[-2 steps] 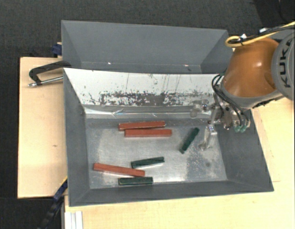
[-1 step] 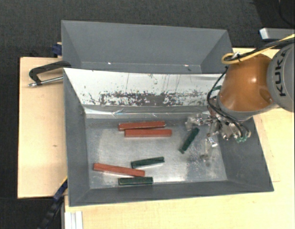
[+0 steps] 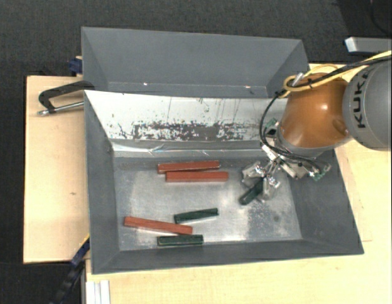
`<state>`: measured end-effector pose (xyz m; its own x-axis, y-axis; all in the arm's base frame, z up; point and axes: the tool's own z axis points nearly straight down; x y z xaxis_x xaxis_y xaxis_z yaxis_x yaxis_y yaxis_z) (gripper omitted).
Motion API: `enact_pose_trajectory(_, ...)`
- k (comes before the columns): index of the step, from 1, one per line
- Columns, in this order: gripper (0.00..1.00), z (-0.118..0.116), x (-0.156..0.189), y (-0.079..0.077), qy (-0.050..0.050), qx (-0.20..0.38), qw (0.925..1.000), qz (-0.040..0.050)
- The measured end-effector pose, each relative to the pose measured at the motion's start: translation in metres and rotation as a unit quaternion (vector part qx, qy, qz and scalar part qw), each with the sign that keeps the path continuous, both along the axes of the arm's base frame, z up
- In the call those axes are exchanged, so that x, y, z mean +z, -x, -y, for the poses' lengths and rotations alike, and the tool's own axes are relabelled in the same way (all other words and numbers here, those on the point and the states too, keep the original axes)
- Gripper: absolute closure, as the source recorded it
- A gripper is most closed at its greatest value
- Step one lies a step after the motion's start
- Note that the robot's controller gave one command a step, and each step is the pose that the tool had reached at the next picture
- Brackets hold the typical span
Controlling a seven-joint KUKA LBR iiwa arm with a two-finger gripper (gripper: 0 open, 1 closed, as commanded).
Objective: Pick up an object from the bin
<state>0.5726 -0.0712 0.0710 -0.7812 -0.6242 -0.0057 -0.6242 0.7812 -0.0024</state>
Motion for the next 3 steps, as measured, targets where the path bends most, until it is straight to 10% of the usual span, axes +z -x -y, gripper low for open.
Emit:
enact_pose_trajectory(1,1.0,0.0,0.0,0.0,0.0,0.0,1.0,0.0)
enact_pose_trajectory(2,1.0,0.006,0.123,-0.004,0.0,-0.009,1.0,0.0001)
enact_pose_trajectory(3,1.0,0.006,0.123,-0.004,0.0,-0.01,1.0,-0.0002)
